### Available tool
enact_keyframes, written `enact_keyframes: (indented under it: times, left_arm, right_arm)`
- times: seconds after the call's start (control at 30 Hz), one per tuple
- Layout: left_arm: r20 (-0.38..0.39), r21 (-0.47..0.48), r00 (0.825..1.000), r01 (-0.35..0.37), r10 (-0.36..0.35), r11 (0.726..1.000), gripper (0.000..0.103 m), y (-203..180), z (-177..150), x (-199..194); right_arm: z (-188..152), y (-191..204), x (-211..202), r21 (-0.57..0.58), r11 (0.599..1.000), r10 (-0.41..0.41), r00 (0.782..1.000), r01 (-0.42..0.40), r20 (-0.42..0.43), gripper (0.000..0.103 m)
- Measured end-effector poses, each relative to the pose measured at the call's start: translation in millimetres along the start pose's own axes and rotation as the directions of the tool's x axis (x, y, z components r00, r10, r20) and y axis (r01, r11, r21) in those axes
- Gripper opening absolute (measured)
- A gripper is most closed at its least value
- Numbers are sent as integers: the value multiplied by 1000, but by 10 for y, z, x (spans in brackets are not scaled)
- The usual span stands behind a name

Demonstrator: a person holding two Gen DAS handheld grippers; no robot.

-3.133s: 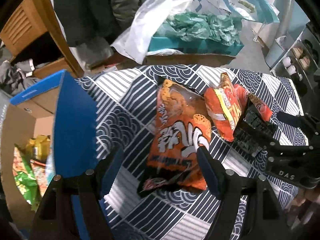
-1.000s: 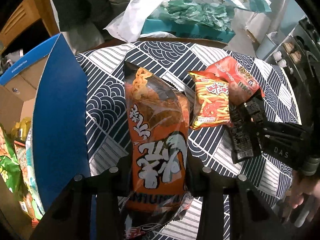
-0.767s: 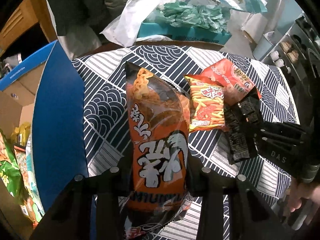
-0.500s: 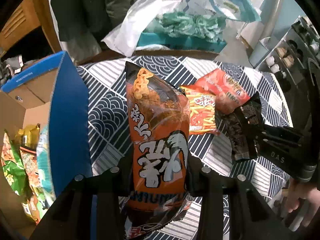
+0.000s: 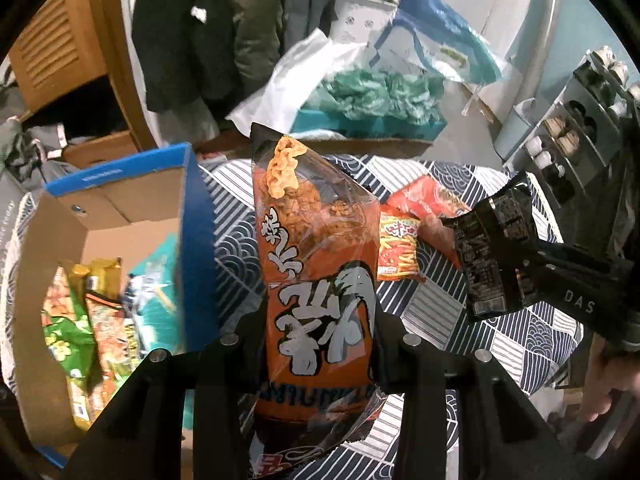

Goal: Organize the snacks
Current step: 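Carry both held bags over the cardboard box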

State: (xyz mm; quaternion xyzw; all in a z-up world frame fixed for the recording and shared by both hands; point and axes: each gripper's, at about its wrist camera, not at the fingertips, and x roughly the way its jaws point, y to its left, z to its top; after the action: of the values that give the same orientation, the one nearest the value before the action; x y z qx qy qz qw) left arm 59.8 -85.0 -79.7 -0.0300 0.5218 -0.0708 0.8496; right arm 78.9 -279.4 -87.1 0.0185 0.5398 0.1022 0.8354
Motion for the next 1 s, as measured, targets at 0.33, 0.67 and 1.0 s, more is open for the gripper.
enact_keyframes:
  times: [0.33, 0.67, 1.0]
  left_arm:
    - [86, -6, 995, -42, 42, 999, 40, 173, -41, -458]
    - [127, -52, 990, -61, 67, 997, 40, 499, -125, -733]
    - [144, -138, 983, -92, 112, 986, 40, 984, -220, -889]
  right_arm:
    - [50, 419, -295, -71, 997, 47, 997, -43, 61, 25]
    - [93, 970, -464, -163, 981, 121, 989, -106, 85, 25]
    - [106, 1529, -446, -259, 956, 163, 984, -141, 68, 25]
